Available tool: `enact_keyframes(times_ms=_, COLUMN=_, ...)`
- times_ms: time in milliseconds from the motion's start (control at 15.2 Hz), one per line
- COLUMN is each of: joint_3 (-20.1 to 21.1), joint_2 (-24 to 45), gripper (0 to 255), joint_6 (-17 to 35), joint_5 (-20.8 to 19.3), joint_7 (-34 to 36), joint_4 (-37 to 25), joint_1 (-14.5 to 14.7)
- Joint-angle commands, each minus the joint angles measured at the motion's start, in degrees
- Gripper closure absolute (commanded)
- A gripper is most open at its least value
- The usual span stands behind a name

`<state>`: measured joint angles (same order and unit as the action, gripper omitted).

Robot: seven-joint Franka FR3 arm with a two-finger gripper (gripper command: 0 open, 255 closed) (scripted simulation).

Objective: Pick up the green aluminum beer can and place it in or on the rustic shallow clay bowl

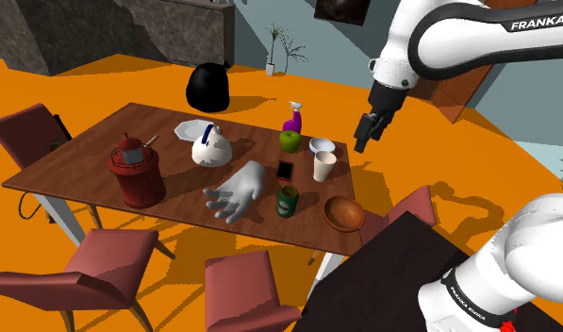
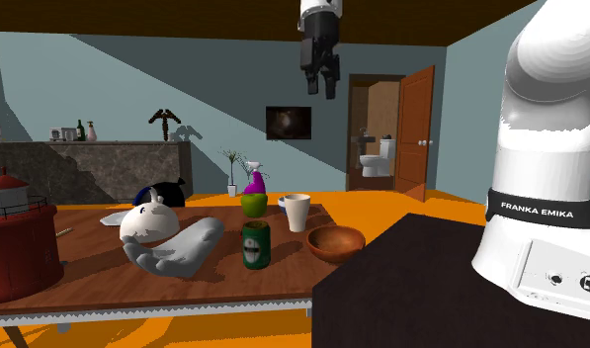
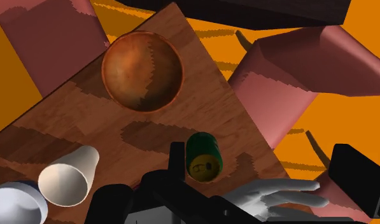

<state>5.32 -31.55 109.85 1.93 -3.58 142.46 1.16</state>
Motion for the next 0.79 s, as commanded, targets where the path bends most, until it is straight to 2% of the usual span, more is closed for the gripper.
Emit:
enact_keyframes(times_ms=0, joint_3=0.4, joint_2=3.0, gripper=0, joint_6=4.5, joint_5=0.0, joint_7=0.4, joint_4=1.1, joint_1=0.0)
enact_keyframes(times_ms=330, joint_3=1.2, joint_2=12.3, gripper=0, joint_6=15.3, joint_5=-0.3, joint_7=1.3, joint_4=2.2, joint_1=-0.4)
enact_keyframes(times_ms=726, joint_3=1.9, joint_2=25.3, gripper=0, joint_6=27.1, joint_5=-1.8, joint_7=3.0, joint_4=0.6, joint_1=-0.9)
